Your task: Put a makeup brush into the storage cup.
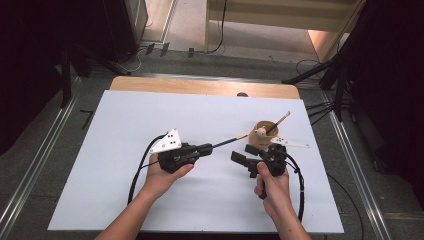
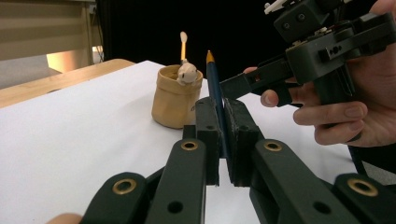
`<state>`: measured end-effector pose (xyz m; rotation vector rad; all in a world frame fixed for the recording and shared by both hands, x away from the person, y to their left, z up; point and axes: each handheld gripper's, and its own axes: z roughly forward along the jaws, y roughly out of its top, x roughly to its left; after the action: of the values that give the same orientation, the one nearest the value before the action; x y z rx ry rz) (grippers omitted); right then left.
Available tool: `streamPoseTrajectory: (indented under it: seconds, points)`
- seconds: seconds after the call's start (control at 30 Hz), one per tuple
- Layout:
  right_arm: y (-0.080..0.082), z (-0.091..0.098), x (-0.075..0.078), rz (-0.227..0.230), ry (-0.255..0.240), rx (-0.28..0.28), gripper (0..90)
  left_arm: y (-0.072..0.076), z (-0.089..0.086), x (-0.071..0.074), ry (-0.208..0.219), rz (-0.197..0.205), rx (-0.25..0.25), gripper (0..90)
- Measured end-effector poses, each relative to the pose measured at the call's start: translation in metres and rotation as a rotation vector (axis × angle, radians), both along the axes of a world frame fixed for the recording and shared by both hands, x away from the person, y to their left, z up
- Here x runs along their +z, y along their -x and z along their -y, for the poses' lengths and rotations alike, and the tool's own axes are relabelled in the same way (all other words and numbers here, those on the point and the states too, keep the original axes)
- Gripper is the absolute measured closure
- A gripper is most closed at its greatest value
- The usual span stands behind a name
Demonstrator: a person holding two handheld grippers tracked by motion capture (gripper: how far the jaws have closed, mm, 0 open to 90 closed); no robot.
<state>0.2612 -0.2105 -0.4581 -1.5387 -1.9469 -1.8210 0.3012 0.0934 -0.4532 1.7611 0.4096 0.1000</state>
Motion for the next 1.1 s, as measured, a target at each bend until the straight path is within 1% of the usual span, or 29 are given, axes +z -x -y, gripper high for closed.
streamPoseTrajectory:
  seconds: [0.07,0.23,0.27,0.3,0.33,0.5,0.53,0.63,0.9,0.97,1.0,1.1]
  points:
    - [0.000,-0.001,0.000,-0.012,-0.023,-0.006,1.9,0.000,0.001,0.000,0.001,0.001,0.000,85.9]
    - [-0.002,-0.001,0.001,-0.018,-0.063,-0.025,3.7,0.001,0.002,-0.001,0.001,-0.002,-0.001,85.9]
    - [-0.002,-0.001,0.001,-0.028,-0.074,-0.028,4.0,0.001,0.002,-0.001,0.000,-0.001,0.000,85.9]
    - [-0.003,-0.001,0.001,-0.029,-0.078,-0.037,4.6,0.001,0.002,-0.001,0.001,0.000,0.000,85.9]
    - [-0.003,-0.001,0.002,-0.036,-0.095,-0.041,5.1,0.001,0.002,-0.001,-0.001,0.000,0.000,85.8]
    - [-0.005,-0.001,0.002,-0.043,-0.134,-0.056,6.5,0.003,0.005,-0.003,-0.003,-0.003,-0.004,85.9]
    - [-0.006,-0.001,0.001,-0.038,-0.134,-0.061,6.7,0.003,0.006,-0.003,-0.004,-0.003,-0.006,85.9]
    - [-0.006,-0.002,0.002,-0.051,-0.146,-0.068,7.6,0.004,0.008,-0.003,-0.004,-0.005,-0.007,85.9]
    - [-0.009,-0.002,0.001,-0.067,-0.167,-0.083,8.9,0.006,0.013,-0.005,-0.002,-0.005,-0.004,85.9]
    - [-0.009,-0.002,0.001,-0.071,-0.173,-0.088,10.7,0.006,0.014,-0.006,0.004,-0.004,-0.001,85.9]
    - [-0.009,-0.001,0.001,-0.072,-0.179,-0.094,13.0,0.007,0.015,-0.006,0.003,-0.005,-0.001,85.9]
    - [-0.009,-0.001,0.001,-0.076,-0.191,-0.102,14.5,0.007,0.016,-0.007,0.001,-0.004,-0.001,85.9]
